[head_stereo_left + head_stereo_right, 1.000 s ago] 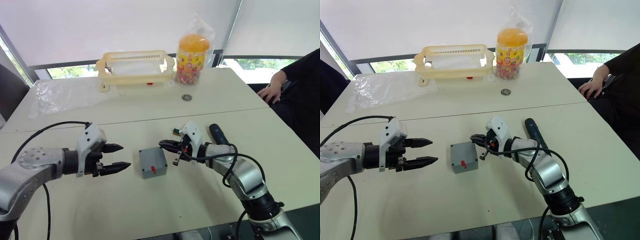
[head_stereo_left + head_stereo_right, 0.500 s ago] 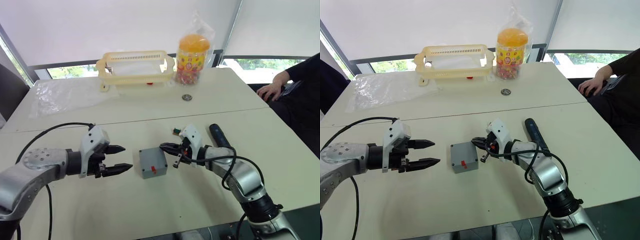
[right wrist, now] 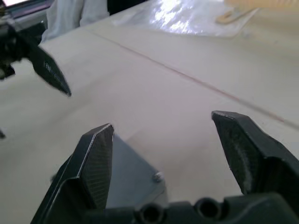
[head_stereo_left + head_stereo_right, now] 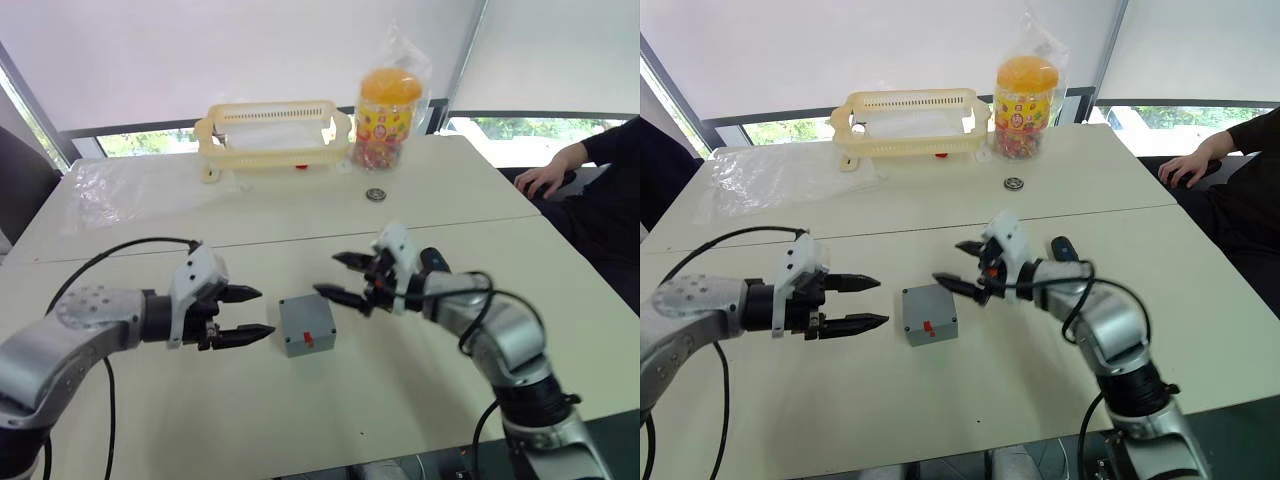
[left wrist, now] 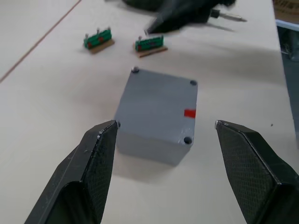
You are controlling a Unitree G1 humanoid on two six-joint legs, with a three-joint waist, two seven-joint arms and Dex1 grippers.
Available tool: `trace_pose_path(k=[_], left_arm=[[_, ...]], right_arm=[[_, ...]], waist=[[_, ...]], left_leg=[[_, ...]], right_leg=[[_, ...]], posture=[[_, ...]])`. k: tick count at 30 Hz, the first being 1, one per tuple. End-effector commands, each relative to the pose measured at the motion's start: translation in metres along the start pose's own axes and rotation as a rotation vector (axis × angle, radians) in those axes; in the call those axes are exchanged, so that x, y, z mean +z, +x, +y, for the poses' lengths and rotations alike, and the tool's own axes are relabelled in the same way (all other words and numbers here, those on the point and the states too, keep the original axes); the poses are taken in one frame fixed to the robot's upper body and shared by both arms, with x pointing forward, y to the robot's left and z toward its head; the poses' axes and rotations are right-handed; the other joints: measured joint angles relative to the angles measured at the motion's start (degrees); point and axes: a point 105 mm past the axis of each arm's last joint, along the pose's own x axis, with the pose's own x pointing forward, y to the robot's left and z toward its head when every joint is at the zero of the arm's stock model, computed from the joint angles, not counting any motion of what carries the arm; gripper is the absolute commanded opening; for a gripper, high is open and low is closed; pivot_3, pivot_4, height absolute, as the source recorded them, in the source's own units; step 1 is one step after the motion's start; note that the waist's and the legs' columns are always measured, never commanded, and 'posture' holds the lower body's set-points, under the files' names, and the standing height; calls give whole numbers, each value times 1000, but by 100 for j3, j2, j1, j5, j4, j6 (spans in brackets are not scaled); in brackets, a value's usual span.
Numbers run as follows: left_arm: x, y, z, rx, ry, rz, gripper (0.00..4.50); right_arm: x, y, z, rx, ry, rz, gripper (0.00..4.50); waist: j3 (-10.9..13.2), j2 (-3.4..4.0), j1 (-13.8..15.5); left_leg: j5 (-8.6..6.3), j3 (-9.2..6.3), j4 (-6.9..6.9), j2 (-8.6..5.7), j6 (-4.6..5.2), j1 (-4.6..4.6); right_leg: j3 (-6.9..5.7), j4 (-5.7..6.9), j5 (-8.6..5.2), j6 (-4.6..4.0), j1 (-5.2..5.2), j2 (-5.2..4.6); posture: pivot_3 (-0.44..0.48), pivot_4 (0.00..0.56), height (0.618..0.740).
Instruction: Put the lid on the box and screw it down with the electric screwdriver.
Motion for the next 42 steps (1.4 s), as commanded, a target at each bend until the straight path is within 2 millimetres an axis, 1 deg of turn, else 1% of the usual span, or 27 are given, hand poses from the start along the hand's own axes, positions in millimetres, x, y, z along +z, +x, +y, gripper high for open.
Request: trace_pose_path(k=[1,2,3,4,5,6,8,10,12,14,16,19,23,29,37,42], left_arm=[[15,2,-6,-82,79,-11,3411],[16,4,-6,-92,87,-11,3411],[18,6,-7,-114,111,-11,3411],[22,9,-10,-140,137,-15,3411],[25,13,-12,-163,160,-19,3411],[27,15,-14,-177,174,-22,3411],[28,17,-17,-197,192,-26,3411],[28,20,-22,-214,205,-25,3411],[27,21,-28,-231,209,-26,3411],[26,23,-33,-239,209,-28,3411],[26,24,-37,-244,204,-34,3411],[22,27,-41,-244,185,-38,3411],[19,30,-43,-235,167,-37,3411],[19,28,-42,-211,148,-36,3411],[16,26,-43,-173,124,-29,3411],[15,25,-43,-155,114,-26,3411]], right_arm=[[36,-38,-32,-96,96,-10,3787],[37,-43,-36,-105,122,9,3787],[32,-54,-43,-112,174,91,3787],[21,-68,-49,-114,243,223,3787],[8,-84,-54,-152,293,380,3787],[-1,-97,-57,-185,332,483,3787],[-14,-112,-61,-222,399,632,3787],[-19,-122,-68,-261,454,705,3787],[-25,-130,-78,-319,491,749,3787],[-31,-136,-85,-358,511,784,3787],[-40,-143,-86,-365,539,831,3787],[-53,-144,-83,-358,626,871,3787],[-69,-142,-82,-353,681,907,3787],[-87,-133,-87,-354,686,936,3787],[-110,-125,-90,-344,673,989,3787],[-119,-119,-87,-310,642,1022,3787]], waist=[[1,0,12],[1,0,9],[1,0,2],[1,1,-3],[4,5,7],[12,17,27],[15,21,20],[17,22,-73],[19,20,-160],[20,22,-168],[20,23,-162],[22,22,-149],[23,20,-141],[24,21,-153],[26,24,-148],[25,21,-149]], left_leg=[[0,0,0,-1,0,-1],[0,0,-2,0,0,-1],[0,-1,-2,0,1,-1],[-1,-1,-5,1,2,0],[-1,0,-9,0,3,0],[-1,1,-7,0,3,-4],[-2,12,-8,-2,5,-8],[-12,32,-7,1,23,-4],[-23,46,-6,2,42,3],[-23,46,-6,3,43,3],[-23,46,-6,2,43,1],[-24,47,-3,2,44,-4],[-24,47,2,1,43,-6],[-24,47,2,1,44,-5],[-24,46,3,1,43,-5],[-24,44,3,1,44,-4]], right_leg=[[-1,-2,0,0,0,0],[-1,-4,0,-1,0,0],[-1,-5,-1,-1,0,1],[-1,-5,-1,-1,-1,2],[0,-8,-1,-2,-1,2],[0,-9,-2,-2,-3,0],[7,-16,-4,-6,-10,-6],[24,-17,-9,-15,-17,-2],[42,-17,-1,-1,-21,5],[43,-14,-1,1,-25,6],[44,-14,-1,2,-28,5],[44,-14,-3,5,-28,3],[45,-14,-2,6,-28,2],[45,-12,-2,6,-28,4],[45,-10,-2,7,-28,3],[43,-9,-2,7,-28,4]], posture=[[0,150,740],[0,150,740],[0,150,740],[0,150,740],[0,150,740],[0,150,740],[0,150,740],[0,150,740],[0,150,740],[0,150,740],[0,150,740],[0,150,740],[0,150,740],[0,150,740],[0,150,740],[0,150,740]])
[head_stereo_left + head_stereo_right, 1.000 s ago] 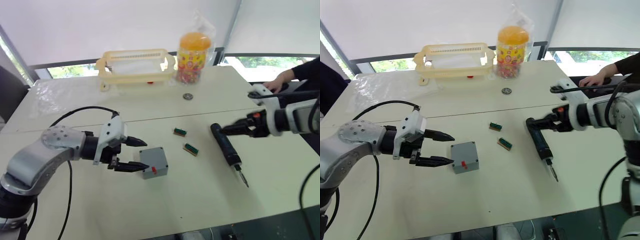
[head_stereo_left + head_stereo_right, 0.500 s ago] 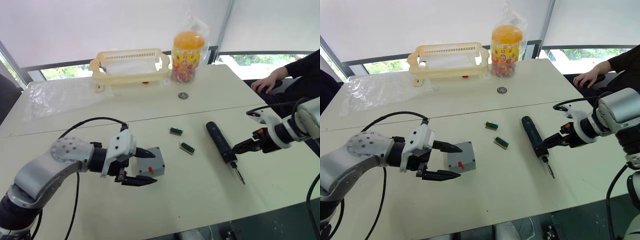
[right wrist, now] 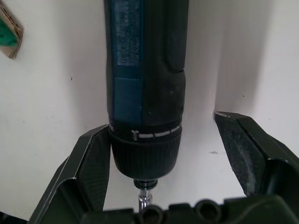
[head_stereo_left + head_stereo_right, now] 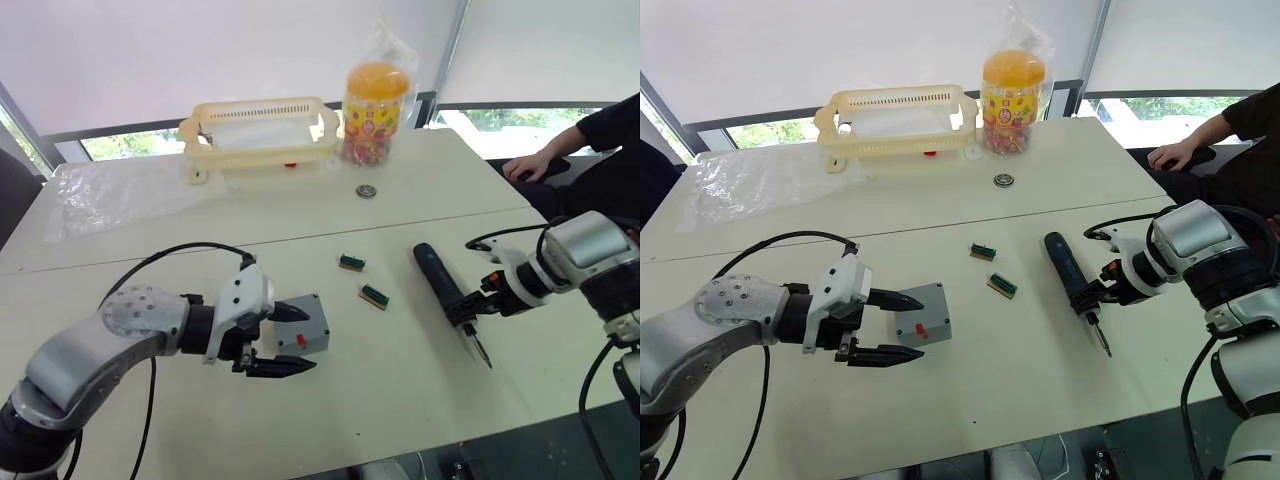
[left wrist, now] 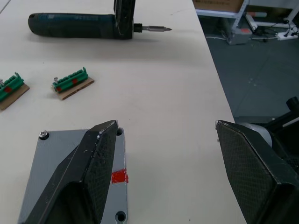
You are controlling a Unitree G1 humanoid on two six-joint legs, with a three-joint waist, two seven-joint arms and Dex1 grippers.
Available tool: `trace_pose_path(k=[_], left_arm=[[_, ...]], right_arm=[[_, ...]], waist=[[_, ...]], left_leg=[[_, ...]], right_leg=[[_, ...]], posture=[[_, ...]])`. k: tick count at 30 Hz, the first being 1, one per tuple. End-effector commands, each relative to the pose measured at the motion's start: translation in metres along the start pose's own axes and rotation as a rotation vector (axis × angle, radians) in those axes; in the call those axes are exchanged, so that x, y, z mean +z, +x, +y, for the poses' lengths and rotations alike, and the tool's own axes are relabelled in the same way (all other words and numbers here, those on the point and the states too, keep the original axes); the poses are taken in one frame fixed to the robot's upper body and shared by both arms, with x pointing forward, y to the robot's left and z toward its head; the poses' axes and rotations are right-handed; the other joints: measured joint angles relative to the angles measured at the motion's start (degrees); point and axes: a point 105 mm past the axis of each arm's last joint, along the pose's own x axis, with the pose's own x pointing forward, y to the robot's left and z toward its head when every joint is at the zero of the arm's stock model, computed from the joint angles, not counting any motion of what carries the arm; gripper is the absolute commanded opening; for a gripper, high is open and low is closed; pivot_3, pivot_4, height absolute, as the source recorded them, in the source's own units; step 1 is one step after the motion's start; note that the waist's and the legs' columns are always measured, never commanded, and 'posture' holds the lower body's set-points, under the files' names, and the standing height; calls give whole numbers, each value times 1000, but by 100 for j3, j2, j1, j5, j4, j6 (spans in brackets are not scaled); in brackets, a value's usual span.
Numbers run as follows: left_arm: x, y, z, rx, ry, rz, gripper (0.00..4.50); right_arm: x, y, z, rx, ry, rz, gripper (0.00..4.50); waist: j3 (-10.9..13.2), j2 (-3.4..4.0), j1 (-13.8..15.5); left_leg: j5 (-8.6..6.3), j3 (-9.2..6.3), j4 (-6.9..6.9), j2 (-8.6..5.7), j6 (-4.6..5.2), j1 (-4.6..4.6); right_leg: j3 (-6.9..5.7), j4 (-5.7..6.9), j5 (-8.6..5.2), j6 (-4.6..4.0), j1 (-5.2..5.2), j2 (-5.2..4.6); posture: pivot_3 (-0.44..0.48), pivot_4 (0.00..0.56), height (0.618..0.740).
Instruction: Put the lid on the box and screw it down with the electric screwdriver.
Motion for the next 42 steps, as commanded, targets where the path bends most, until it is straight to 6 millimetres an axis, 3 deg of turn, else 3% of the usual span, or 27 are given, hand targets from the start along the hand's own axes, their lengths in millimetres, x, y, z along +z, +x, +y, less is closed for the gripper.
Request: trace_pose_path(k=[1,3,4,9,14,17,19,21,22,24,26,32,37,42], left_arm=[[7,-3,-1,22,35,-13,3411],[7,-2,0,28,36,-11,3411],[6,-2,0,31,36,-9,3411],[6,-3,1,46,34,-9,3411],[5,-8,8,67,31,-13,3411],[8,-20,26,107,5,-40,3411],[11,-26,38,122,-21,-68,3411],[12,-29,46,122,-41,-87,3411],[11,-30,49,120,-47,-90,3411],[5,-28,53,113,-41,-65,3411],[3,-25,62,141,-45,-82,3411],[-7,-9,61,142,-45,-83,3411],[-30,3,50,140,1,-7,3411],[-35,10,51,183,28,-15,3411]], right_arm=[[2,7,0,-11,-35,9,3787],[5,12,-1,-25,-56,5,3787],[6,15,-2,-36,-64,6,3551],[-8,25,-3,-55,-102,63,1755],[-3,21,-4,-51,-8,1,1753],[37,-14,-10,-69,45,-268,1753],[79,-51,-6,-96,3,-549,1753],[114,-95,17,-39,-78,-862,1753],[122,-107,25,-24,-104,-946,1753],[131,-131,68,21,-342,-1214,1753],[130,-141,100,108,-375,-1397,1753],[114,-119,160,333,-351,-1559,1753],[91,-95,197,455,-398,-1574,1753],[79,-66,206,427,-377,-1526,1753]], waist=[[-1,-2,-4],[-12,-20,-22],[-20,-36,-30],[-34,-64,-11],[-46,-84,6],[-38,-76,-10],[-20,-46,-16],[13,-2,-25],[24,14,-31],[30,25,-20],[28,26,-22],[25,23,62],[27,24,121],[26,22,122]], left_leg=[[0,0,2,0,0,1],[0,0,3,0,0,4],[0,0,3,0,0,8],[0,0,8,0,0,14],[0,-3,13,0,-1,14],[0,-3,13,0,-1,15],[1,6,15,-4,-1,10],[1,15,14,-6,-1,0],[1,21,10,-6,-1,-1],[1,21,-3,-6,-1,-2],[0,8,-25,1,1,-1],[5,5,-55,-4,-9,-8],[7,22,-6,-13,-13,-18],[7,14,1,-9,-13,0]], right_leg=[[0,0,0,0,2,0],[0,0,0,0,6,0],[0,0,0,0,8,0],[1,0,1,-1,20,0],[-2,0,1,-1,27,-1],[-2,0,1,-1,27,0],[8,2,2,-2,17,-1],[19,9,4,1,-3,-1],[28,11,9,11,-10,2],[32,15,11,14,-20,5],[21,12,5,20,-23,11],[18,9,1,20,-33,-7],[32,14,5,23,-28,-15],[31,20,8,21,-12,-1]], posture=[[0,150,740],[0,150,740],[0,150,740],[0,150,740],[0,150,740],[0,150,740],[0,150,740],[0,150,740],[0,150,740],[0,150,740],[0,150,740],[0,150,740],[0,150,740],[0,150,740]])
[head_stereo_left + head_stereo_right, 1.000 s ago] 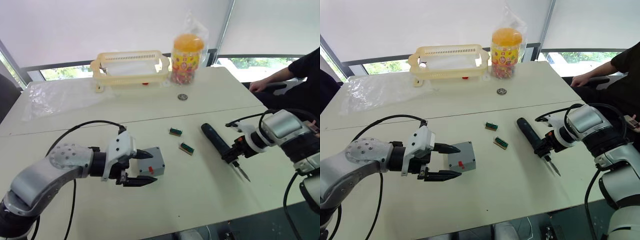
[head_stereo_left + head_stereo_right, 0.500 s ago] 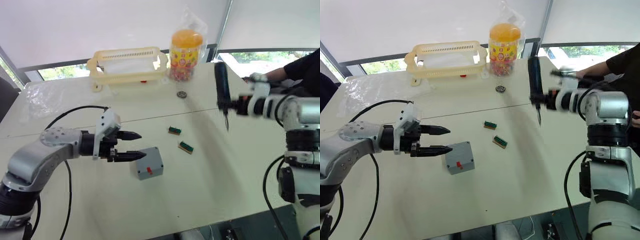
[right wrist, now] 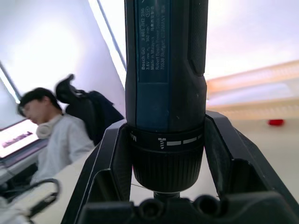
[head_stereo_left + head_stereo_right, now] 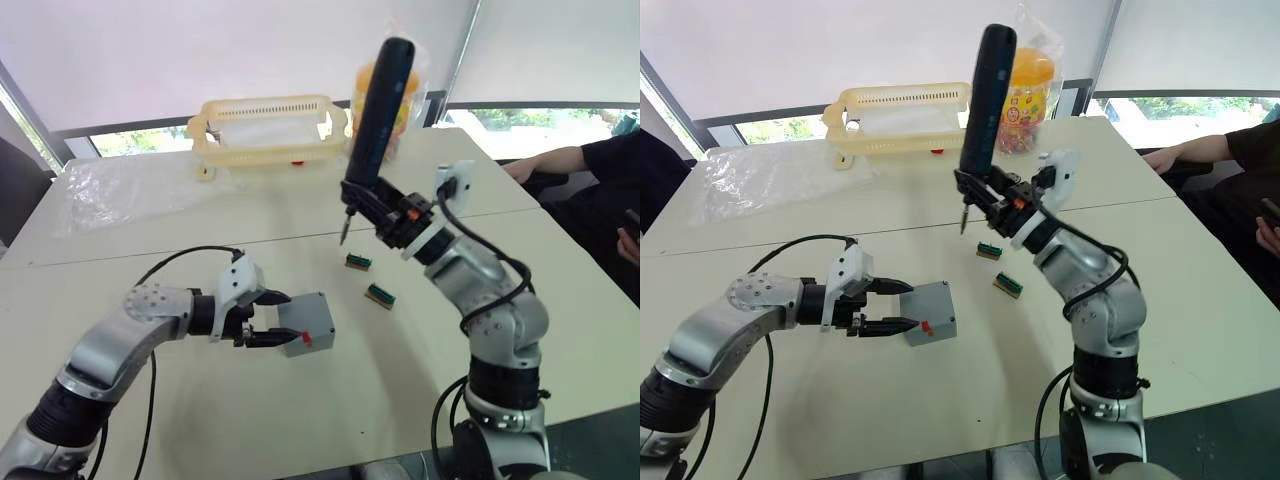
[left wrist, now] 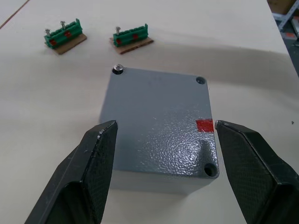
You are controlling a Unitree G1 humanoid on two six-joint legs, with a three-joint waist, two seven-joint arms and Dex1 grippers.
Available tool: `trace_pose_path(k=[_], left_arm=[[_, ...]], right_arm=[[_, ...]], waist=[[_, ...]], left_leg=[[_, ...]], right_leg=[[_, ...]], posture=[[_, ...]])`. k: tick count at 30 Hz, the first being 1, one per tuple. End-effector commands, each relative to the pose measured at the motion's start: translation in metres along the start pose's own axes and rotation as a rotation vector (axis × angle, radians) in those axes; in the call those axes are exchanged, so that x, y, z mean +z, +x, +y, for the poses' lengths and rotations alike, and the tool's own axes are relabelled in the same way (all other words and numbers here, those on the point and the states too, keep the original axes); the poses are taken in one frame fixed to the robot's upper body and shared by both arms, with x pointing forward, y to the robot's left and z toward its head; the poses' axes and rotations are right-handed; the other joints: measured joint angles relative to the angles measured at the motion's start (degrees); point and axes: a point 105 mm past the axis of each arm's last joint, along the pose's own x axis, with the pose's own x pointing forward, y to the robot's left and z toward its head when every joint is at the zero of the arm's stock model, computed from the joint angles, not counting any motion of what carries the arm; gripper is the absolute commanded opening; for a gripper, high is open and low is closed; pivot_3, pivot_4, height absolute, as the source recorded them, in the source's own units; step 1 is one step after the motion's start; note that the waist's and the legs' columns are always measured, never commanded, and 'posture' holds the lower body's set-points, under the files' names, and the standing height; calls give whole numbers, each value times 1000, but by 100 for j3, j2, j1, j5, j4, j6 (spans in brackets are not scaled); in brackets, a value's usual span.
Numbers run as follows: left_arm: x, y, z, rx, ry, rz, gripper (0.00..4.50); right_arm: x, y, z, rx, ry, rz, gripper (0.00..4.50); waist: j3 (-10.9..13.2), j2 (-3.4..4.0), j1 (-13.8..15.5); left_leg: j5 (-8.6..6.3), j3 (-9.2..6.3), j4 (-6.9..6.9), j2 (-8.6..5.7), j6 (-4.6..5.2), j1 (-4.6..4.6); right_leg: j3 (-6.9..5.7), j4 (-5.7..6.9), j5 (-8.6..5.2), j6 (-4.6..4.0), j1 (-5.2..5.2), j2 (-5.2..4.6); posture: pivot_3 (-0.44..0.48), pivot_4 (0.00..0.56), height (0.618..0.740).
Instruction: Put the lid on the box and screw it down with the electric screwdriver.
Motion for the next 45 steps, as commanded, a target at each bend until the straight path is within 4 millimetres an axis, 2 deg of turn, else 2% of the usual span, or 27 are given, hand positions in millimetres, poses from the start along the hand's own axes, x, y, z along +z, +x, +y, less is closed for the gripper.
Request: trace_pose_path(k=[1,5,9,26,33,45], left_arm=[[7,4,-1,36,87,-19,3411],[2,10,-2,48,85,-19,3411],[2,13,-5,43,76,-26,3411],[-6,13,-2,53,47,-17,3411],[-14,11,-5,50,36,7,3411],[-12,11,-6,55,30,6,3411]], right_arm=[[1,-3,13,5,-82,-38,1753],[-17,-9,18,19,-97,7,1753],[-24,-9,18,24,-103,21,1753],[-43,-9,26,20,-85,37,1753],[-46,-7,24,3,-95,30,1753],[-54,-5,20,-5,-99,38,1753]], waist=[[0,0,3],[0,0,-1],[0,0,-14],[-1,-1,-3],[-1,-2,-2],[-2,-3,-2]], left_leg=[[0,-1,0,0,0,4],[0,0,1,-1,0,3],[0,0,0,0,0,4],[0,-3,1,1,0,4],[0,-4,1,1,0,5],[0,-4,1,1,0,5]], right_leg=[[0,0,0,0,4,0],[0,-2,0,0,6,-1],[1,-1,0,0,5,0],[-2,0,0,0,6,1],[-2,0,0,0,6,1],[-2,0,0,0,6,1]], posture=[[0,150,740],[0,150,740],[0,150,740],[0,150,740],[0,150,740],[0,150,740]])
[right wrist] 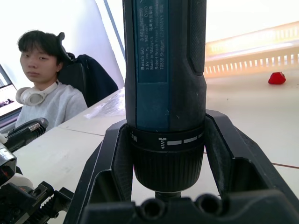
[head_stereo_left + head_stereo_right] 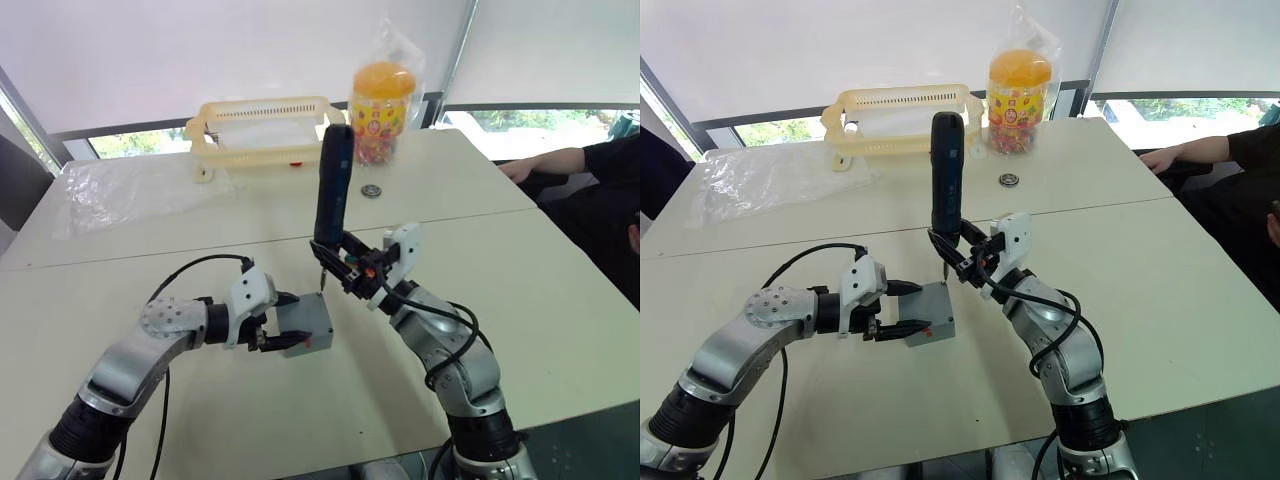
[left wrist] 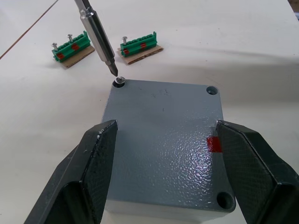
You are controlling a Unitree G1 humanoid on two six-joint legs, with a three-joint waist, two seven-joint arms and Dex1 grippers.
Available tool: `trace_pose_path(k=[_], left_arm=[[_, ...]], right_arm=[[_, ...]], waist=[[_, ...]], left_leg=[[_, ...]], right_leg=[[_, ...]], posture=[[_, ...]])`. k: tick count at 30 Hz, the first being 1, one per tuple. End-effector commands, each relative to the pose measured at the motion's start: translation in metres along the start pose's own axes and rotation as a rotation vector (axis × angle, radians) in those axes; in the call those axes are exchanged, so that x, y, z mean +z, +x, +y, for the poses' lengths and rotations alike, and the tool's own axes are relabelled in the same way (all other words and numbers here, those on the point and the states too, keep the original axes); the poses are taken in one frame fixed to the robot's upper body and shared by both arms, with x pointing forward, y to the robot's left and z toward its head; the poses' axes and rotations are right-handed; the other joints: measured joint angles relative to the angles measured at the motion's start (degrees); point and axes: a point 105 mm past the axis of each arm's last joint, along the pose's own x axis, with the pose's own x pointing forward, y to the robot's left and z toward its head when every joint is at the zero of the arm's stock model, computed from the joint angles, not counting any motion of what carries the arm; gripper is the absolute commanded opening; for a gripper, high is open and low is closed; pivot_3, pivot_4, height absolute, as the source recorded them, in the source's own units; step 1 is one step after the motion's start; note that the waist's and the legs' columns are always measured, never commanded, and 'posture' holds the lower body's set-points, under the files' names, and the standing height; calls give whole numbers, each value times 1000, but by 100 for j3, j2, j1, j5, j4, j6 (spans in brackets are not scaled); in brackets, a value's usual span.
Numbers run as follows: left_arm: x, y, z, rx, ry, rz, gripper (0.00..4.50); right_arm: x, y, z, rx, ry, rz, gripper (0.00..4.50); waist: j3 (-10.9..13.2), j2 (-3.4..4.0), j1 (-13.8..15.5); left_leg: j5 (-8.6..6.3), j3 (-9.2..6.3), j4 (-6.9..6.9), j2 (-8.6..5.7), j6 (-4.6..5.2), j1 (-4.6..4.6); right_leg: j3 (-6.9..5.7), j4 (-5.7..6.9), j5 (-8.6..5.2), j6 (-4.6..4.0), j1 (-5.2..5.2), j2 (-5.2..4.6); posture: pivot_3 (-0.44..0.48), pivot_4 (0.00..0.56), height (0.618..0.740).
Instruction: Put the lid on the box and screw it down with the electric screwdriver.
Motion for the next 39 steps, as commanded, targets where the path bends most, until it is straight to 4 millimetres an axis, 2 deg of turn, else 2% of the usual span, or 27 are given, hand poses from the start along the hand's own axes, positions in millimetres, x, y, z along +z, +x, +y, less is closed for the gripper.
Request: trace_pose_path(k=[1,14,25,39], left_arm=[[-5,-2,-2,4,-11,27,3411],[-8,-2,-1,15,-19,36,3411],[-7,-1,-3,8,-19,36,3411],[-7,1,-4,-3,-25,32,3411]], right_arm=[[18,3,8,31,-28,-87,1753],[12,2,10,33,-38,-74,1753],[27,2,10,17,-79,-122,1753],[30,-1,16,23,-57,-119,1753]], waist=[[0,0,0],[0,0,-1],[0,0,1],[0,0,1]], left_leg=[[0,0,0,0,0,0],[0,0,0,0,0,1],[0,0,0,0,0,1],[0,0,0,0,0,1]], right_leg=[[0,0,0,0,0,0],[0,0,0,0,0,0],[0,0,0,0,0,0],[0,0,0,0,0,0]], posture=[[0,150,740],[0,150,740],[0,150,740],[0,150,740]])
